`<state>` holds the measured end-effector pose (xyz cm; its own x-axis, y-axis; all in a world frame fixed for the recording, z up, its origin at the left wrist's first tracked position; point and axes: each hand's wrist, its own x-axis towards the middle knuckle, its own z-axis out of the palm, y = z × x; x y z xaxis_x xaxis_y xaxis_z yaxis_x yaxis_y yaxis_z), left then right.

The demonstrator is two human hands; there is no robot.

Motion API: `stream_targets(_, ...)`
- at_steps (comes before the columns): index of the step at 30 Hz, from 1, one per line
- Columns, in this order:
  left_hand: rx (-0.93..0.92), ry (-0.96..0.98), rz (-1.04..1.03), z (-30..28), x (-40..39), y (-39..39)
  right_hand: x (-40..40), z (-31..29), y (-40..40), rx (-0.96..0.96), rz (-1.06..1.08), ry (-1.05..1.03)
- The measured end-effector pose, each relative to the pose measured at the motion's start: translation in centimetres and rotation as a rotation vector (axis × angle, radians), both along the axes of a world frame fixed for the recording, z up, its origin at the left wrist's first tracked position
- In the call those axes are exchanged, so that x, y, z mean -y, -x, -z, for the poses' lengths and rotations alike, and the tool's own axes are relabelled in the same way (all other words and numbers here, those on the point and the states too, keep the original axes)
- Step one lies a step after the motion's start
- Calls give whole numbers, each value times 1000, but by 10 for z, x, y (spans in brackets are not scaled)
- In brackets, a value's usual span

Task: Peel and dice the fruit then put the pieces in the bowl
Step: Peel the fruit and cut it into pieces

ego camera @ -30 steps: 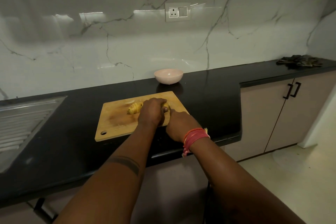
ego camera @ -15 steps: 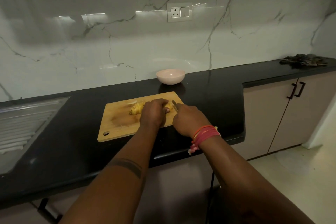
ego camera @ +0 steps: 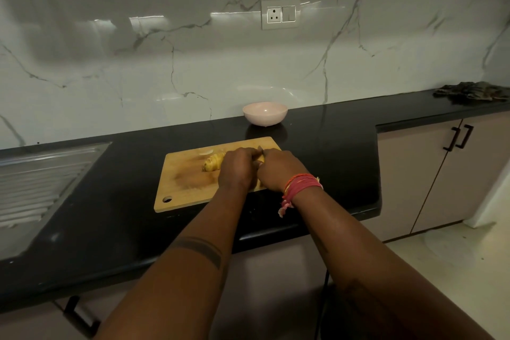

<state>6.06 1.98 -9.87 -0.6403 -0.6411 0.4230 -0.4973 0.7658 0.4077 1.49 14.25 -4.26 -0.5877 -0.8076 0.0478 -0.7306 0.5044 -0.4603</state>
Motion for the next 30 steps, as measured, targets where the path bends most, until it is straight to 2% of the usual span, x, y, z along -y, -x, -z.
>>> stream_targets(10, -8, -4, 0, 2, 3, 2, -3, 17, -8, -50, -3, -104)
stream_targets(18, 13, -60, -47, -1, -3, 3, -40, 32, -27, -74, 5, -75)
stream_targets(23, 99, -49, -28, -2, -3, -1, -51, 25, -27, -61, -3, -55)
stream_targets(30, -16, -13, -26, 1, -5, -5, -37, 7, -18, -37, 31, 3)
